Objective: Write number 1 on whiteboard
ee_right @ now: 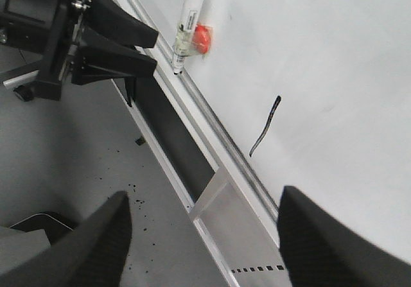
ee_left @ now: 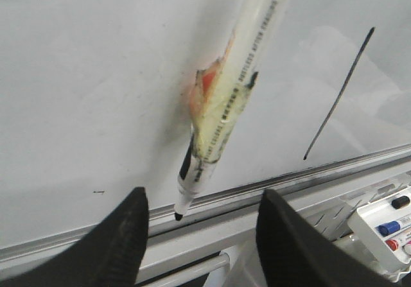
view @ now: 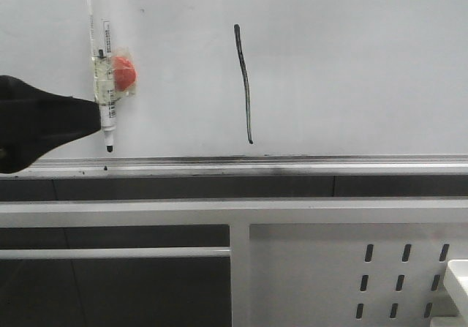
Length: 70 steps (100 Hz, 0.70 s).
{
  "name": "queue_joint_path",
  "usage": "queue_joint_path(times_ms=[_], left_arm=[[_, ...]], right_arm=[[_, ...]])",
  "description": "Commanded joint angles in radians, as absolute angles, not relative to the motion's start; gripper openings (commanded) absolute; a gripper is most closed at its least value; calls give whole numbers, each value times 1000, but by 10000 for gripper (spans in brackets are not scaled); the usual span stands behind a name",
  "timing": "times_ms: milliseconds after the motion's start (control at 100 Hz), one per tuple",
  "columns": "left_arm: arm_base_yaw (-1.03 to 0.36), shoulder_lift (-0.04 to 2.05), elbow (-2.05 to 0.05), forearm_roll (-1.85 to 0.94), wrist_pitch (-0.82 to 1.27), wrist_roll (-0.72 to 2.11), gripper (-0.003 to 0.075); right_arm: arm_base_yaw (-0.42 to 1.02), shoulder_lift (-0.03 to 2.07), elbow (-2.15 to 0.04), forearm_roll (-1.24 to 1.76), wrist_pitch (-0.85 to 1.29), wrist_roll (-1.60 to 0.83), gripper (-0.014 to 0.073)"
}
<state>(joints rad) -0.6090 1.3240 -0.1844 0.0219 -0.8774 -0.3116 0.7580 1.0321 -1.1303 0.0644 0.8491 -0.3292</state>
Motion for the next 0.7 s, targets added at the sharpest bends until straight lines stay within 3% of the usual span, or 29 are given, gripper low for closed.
queue_joint_path(times_ms=[0, 160, 250, 430, 690], left_arm=[[-607, 1254, -171, 35, -968, -319, 356], [-607, 1162, -118, 113, -980, -319, 327], [-607, 1110, -86, 147, -999, -319, 249], [-607, 1035, -40, 184, -1006, -319, -20], [-607, 1001, -23, 353, -985, -323, -20]], right_arm=[[751, 1013, -1158, 53, 824, -326, 317], [751, 967, -1153, 53, 883, -326, -81], [751, 918, -1135, 53, 873, -324, -69], [751, 757, -1028, 53, 784, -302, -69], [751, 404, -686, 53, 507, -279, -69]])
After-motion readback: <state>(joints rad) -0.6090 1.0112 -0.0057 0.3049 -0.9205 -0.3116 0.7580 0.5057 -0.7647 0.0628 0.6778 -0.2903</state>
